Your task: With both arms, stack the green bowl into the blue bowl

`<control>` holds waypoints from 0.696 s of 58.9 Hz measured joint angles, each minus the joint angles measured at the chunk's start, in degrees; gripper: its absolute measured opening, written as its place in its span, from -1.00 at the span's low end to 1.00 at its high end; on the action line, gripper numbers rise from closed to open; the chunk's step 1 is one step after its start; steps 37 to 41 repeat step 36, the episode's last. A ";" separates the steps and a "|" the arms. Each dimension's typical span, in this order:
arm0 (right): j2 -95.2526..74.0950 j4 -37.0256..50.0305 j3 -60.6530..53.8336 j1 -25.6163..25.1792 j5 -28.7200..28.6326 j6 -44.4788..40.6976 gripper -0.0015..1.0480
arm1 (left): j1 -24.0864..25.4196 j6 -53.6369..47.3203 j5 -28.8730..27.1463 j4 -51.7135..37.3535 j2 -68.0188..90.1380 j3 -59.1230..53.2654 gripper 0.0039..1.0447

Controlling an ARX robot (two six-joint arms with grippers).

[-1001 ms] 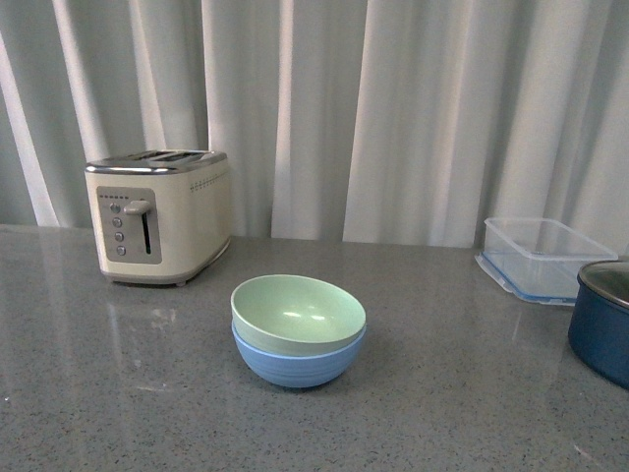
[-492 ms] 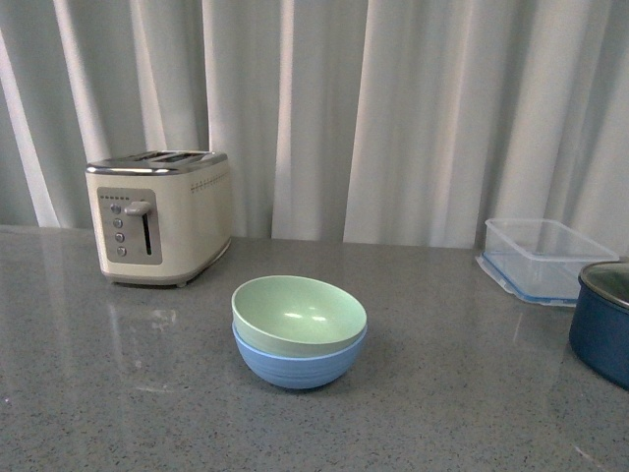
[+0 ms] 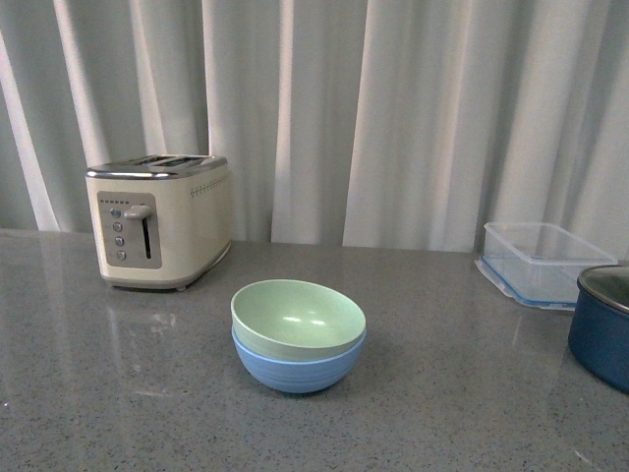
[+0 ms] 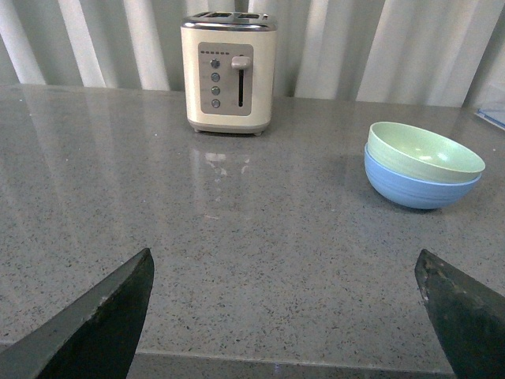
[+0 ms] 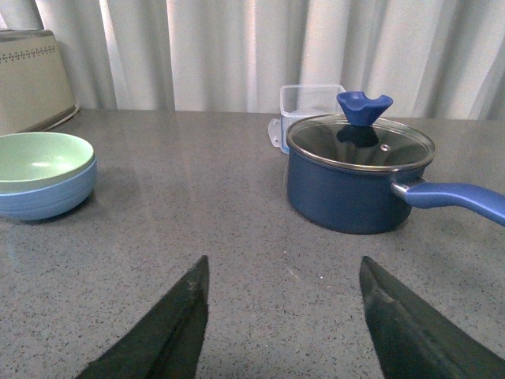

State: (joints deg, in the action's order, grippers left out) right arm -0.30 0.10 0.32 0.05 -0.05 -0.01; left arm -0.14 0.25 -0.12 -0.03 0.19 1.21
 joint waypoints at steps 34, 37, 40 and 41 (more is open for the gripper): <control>0.00 0.00 0.00 0.00 0.00 0.02 0.81 | 0.00 0.00 0.02 0.02 0.00 0.00 0.87; 0.00 0.00 0.00 0.00 0.00 0.02 0.81 | 0.00 0.00 0.00 0.02 0.00 0.00 0.87; 0.00 0.00 0.00 0.00 0.00 0.02 0.81 | 0.00 0.00 0.00 0.02 0.00 0.00 0.87; 0.00 0.00 0.00 0.00 0.00 0.02 0.81 | 0.00 0.00 0.00 0.02 0.00 0.00 0.87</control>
